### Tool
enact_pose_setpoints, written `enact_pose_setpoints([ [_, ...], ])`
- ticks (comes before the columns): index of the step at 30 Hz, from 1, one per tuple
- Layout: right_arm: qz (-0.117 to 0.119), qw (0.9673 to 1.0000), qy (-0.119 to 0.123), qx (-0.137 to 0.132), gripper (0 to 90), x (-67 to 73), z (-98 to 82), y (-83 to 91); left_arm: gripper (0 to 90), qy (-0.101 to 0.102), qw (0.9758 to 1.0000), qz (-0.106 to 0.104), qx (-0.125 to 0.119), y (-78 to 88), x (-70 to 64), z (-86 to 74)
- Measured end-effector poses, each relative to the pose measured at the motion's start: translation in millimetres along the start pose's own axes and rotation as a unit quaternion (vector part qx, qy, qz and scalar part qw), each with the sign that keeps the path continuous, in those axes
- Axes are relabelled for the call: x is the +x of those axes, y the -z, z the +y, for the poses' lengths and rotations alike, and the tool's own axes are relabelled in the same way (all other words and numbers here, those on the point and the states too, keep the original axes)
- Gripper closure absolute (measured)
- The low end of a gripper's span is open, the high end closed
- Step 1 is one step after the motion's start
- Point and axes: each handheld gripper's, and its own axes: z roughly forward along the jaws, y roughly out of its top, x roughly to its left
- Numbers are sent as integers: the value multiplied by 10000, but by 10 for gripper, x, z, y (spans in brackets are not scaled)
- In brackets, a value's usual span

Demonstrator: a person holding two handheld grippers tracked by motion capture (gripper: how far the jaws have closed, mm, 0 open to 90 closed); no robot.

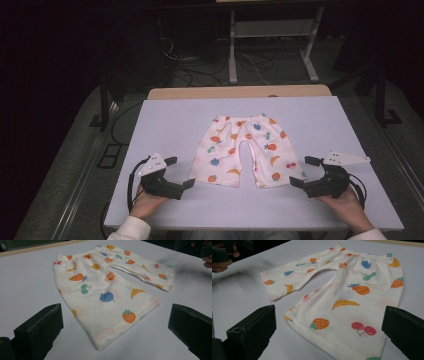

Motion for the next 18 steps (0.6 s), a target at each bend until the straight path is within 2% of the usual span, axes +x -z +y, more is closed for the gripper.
enact_pose_setpoints([
  [18,-37,10000,-30,-60,0,9,6,23,0,-32,10000,-10,13,-10,-20,5],
])
